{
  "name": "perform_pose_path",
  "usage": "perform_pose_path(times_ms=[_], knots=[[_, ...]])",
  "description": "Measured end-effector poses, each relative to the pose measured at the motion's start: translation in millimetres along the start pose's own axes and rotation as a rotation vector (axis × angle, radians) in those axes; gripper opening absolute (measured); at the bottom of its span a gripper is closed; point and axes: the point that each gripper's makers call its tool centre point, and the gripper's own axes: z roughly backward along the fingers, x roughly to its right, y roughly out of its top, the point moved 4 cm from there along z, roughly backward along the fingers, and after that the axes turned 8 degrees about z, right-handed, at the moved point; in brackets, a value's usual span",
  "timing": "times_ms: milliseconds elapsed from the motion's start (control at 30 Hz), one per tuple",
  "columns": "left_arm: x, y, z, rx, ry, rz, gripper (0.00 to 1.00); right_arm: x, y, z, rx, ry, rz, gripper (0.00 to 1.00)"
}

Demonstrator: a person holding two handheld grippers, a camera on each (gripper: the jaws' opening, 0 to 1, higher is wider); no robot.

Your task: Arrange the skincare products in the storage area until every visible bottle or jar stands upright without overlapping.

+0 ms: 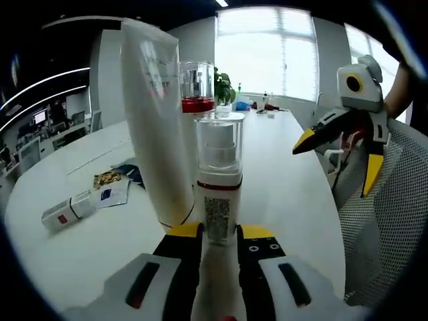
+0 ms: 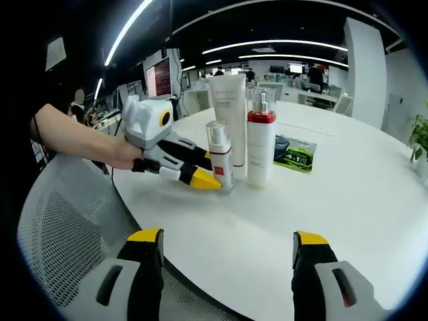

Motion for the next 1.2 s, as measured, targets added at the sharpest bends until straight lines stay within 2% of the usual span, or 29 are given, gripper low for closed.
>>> perform_pose_path(times_ms=[800, 1200], knots=[[-3.1, 4.3, -1, -0.004, -0.01, -0.006, 0.21, -1, 0.2, 0, -0.006, 0.002, 0.002, 0.83], [-2.5, 5.1, 16, -0.007, 0.013, 0.003, 0.24, -1, -0.1, 0, -0.003, 0.001, -0.006, 0.86]])
